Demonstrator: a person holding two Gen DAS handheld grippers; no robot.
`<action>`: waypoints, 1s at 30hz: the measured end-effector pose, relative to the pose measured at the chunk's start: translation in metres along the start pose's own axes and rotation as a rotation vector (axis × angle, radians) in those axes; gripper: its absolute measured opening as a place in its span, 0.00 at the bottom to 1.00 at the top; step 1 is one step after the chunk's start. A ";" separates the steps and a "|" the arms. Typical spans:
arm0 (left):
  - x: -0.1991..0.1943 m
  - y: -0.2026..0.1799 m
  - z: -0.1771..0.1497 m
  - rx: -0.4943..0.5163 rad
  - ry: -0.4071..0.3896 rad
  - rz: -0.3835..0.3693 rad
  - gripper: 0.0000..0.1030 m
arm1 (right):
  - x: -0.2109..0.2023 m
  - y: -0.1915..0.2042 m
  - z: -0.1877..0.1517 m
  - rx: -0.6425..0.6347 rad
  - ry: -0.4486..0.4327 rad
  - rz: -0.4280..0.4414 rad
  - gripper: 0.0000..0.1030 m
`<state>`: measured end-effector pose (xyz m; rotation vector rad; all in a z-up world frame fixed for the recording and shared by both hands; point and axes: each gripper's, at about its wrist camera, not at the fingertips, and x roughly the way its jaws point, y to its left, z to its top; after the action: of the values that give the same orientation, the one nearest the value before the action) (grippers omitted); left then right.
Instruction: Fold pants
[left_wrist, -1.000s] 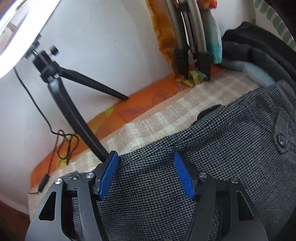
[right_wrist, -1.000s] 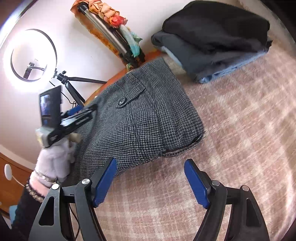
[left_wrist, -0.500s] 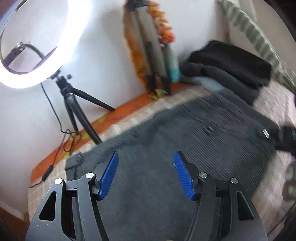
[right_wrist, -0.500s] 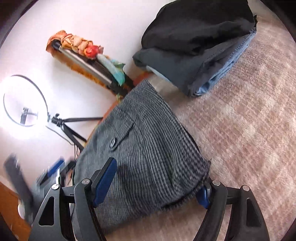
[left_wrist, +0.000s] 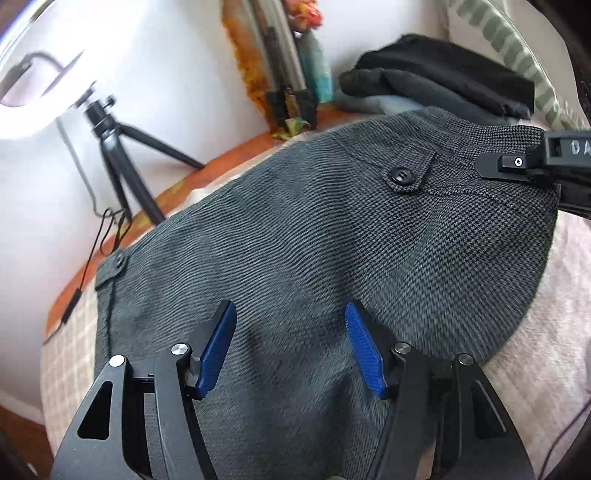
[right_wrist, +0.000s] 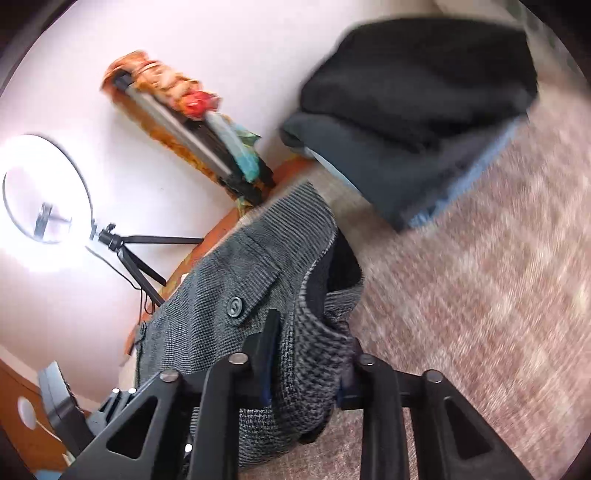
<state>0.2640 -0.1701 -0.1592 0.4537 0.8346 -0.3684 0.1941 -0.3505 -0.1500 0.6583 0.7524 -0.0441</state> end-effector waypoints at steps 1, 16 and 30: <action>-0.004 0.005 -0.003 -0.013 -0.001 0.000 0.59 | -0.002 0.006 0.001 -0.031 -0.008 -0.011 0.19; -0.006 0.034 0.013 -0.151 -0.056 -0.038 0.61 | -0.049 0.083 0.001 -0.319 -0.103 0.020 0.11; -0.036 0.070 -0.021 -0.200 -0.010 0.025 0.61 | -0.053 0.109 -0.001 -0.414 -0.089 0.044 0.11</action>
<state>0.2627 -0.0951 -0.1264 0.2757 0.8459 -0.2606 0.1827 -0.2728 -0.0576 0.2755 0.6354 0.1198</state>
